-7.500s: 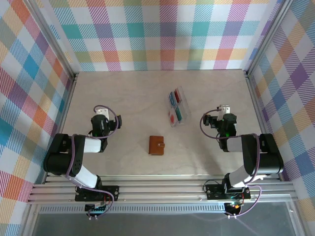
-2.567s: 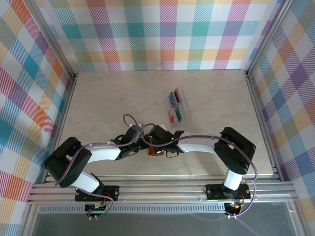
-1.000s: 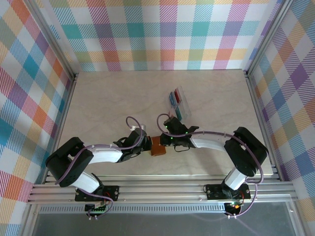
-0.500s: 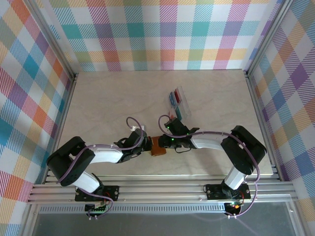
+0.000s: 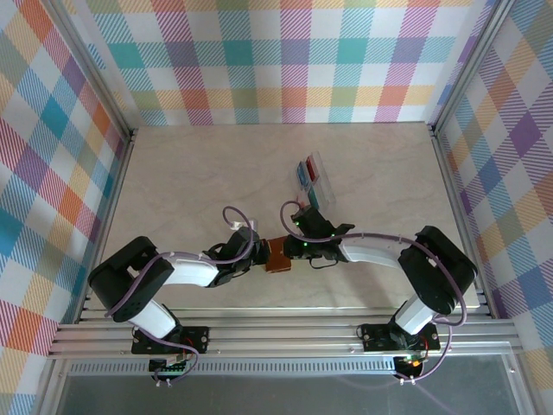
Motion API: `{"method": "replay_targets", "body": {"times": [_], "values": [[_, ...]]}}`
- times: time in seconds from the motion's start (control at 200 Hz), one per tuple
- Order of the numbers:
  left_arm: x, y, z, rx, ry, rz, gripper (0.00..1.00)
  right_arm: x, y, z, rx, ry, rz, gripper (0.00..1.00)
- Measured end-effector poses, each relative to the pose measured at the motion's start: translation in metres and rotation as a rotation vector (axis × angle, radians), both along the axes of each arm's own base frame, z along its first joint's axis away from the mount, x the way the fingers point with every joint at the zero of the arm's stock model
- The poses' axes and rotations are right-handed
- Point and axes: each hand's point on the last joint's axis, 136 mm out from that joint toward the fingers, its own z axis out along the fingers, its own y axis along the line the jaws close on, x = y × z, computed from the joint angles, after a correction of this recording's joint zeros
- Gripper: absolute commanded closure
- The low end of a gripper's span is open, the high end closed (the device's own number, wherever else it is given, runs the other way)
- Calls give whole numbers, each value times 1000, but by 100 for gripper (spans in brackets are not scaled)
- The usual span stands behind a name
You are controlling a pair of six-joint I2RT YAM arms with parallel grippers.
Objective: Put the credit cards into the card holder
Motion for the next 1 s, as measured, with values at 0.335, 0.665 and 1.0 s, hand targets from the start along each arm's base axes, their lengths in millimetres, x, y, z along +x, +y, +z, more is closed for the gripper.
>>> {"method": "replay_targets", "body": {"times": [0.335,0.665,1.0], "values": [[0,0,0,-9,5,9,100,-2,4,0,16,10,15,86],[-1,-1,3,-16,4,7,93,-1,1,4,-49,-27,1,100],[-29,-2,1,-20,96,-83,78,-6,-21,38,-105,-133,-29,100]]}}
